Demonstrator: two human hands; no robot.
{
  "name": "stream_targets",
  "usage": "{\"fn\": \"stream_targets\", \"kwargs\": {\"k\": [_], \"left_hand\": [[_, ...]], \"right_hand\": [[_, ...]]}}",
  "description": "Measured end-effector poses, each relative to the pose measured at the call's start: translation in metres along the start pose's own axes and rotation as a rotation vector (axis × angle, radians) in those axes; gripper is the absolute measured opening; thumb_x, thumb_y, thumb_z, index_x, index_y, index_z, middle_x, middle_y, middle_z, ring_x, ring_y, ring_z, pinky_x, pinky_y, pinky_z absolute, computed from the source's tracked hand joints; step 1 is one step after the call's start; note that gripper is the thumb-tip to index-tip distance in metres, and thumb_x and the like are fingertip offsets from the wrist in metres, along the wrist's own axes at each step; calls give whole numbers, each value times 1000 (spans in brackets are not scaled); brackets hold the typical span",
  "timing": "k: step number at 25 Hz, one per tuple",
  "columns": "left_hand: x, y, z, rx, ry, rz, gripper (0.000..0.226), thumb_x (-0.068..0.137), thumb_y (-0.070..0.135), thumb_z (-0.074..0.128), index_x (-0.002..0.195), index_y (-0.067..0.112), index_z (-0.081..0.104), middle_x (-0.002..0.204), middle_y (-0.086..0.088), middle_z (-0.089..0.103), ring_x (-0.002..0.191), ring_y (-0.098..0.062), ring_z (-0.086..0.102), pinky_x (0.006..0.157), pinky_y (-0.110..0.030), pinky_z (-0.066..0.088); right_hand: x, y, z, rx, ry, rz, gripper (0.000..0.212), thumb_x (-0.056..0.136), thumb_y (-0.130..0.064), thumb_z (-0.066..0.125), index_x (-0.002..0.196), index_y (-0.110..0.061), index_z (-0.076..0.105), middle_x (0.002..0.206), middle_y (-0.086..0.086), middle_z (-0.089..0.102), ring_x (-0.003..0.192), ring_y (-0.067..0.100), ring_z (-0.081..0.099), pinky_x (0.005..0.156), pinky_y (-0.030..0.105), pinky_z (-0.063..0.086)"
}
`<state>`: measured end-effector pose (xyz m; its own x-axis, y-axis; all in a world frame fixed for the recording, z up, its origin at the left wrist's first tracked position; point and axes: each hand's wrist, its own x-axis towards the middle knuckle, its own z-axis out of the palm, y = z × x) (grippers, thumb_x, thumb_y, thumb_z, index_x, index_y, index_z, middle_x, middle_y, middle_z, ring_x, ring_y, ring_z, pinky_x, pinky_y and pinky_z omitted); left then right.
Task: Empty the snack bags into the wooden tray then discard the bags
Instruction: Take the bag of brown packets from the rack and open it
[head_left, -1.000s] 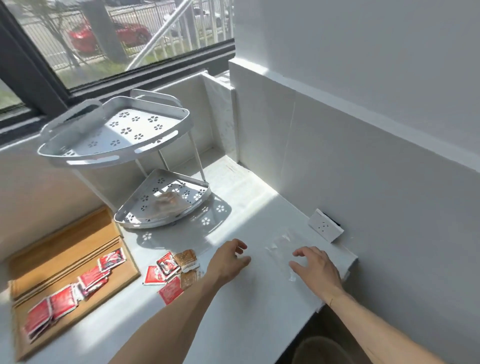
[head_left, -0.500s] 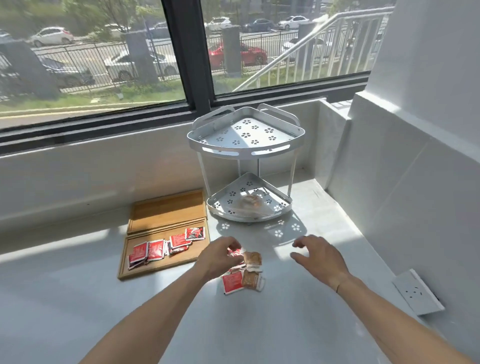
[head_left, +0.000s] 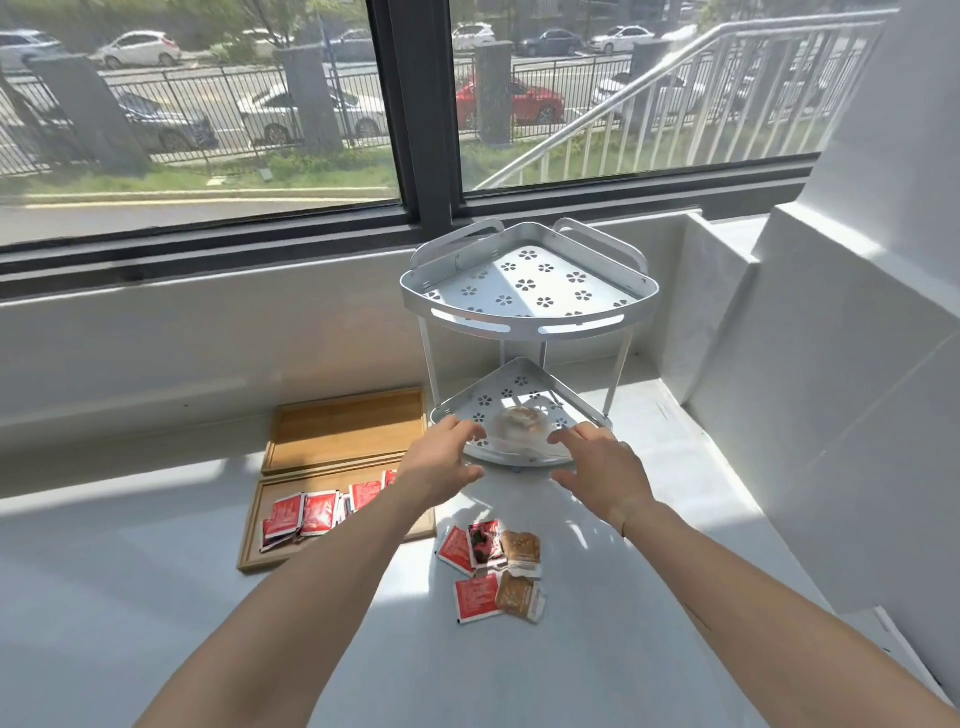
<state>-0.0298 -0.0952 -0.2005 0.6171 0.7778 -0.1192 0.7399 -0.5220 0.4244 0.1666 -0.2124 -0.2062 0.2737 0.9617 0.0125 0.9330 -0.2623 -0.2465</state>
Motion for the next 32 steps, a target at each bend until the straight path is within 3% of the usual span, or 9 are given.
{"fn": "stream_targets", "kwargs": {"k": [3, 6, 7, 10, 12, 16, 22, 27, 32], "left_hand": [[16, 5, 8, 50, 32, 37, 46, 86, 29, 70, 127, 27, 50, 130, 2, 52, 110, -18, 59, 88, -33, 50], [30, 5, 17, 70, 80, 20, 48, 84, 24, 73, 124, 31, 46, 130, 0, 53, 100, -18, 65, 84, -36, 58], [33, 4, 19, 62, 84, 19, 51, 84, 24, 73, 125, 32, 43, 130, -2, 53, 96, -18, 66, 83, -37, 59], [40, 0, 19, 82, 88, 47, 52, 88, 27, 69, 132, 32, 40, 131, -5, 51, 89, -21, 68, 78, -39, 60], [44, -5, 20, 101, 83, 52, 36, 92, 31, 64, 126, 30, 52, 128, -3, 51, 89, -21, 68, 77, -40, 60], [44, -11, 20, 36, 70, 21, 17, 94, 30, 59, 105, 26, 72, 120, 5, 63, 94, -19, 67, 77, -36, 59], [35, -9, 2, -11, 164, -12, 14, 97, 26, 54, 102, 24, 67, 109, 2, 62, 96, -19, 63, 75, -31, 52], [19, -12, -18, -76, 251, -21, 13, 98, 29, 54, 104, 22, 62, 106, 3, 58, 93, -19, 59, 70, -32, 48], [-10, -29, -44, -194, 349, -15, 12, 96, 26, 56, 98, 16, 63, 97, -1, 58, 88, -23, 59, 75, -37, 50]], "right_hand": [[11, 6, 9, -35, 40, -14, 42, 80, -32, 72, 120, -27, 63, 115, 2, 65, 107, 29, 60, 86, 39, 48], [20, 13, 20, -62, 80, -31, 42, 52, -21, 90, 91, -20, 75, 84, 5, 72, 74, 33, 69, 61, 36, 54], [24, 16, 24, -75, 105, -46, 38, 51, -21, 91, 86, -20, 75, 80, 5, 72, 70, 32, 69, 59, 35, 54], [31, 15, 24, -36, 88, -14, 13, 84, -29, 69, 95, -24, 73, 97, 2, 70, 92, 29, 66, 76, 35, 48], [37, 16, 24, -18, 75, -5, 21, 95, -34, 52, 101, -27, 70, 105, 0, 68, 101, 26, 62, 83, 34, 43], [40, 16, 19, 30, 67, -19, 25, 97, -38, 49, 106, -28, 71, 104, 1, 71, 101, 26, 62, 84, 36, 47], [35, 0, 12, 121, 276, -7, 5, 84, -24, 72, 85, -20, 75, 74, 5, 71, 73, 34, 66, 63, 36, 52], [29, -25, -14, 224, 270, 39, 16, 92, -30, 62, 97, -25, 75, 93, 0, 74, 93, 26, 62, 76, 35, 50], [20, -60, -27, 316, 292, -35, 15, 93, -31, 61, 95, -25, 74, 95, -7, 72, 94, 17, 59, 72, 29, 43]]}}
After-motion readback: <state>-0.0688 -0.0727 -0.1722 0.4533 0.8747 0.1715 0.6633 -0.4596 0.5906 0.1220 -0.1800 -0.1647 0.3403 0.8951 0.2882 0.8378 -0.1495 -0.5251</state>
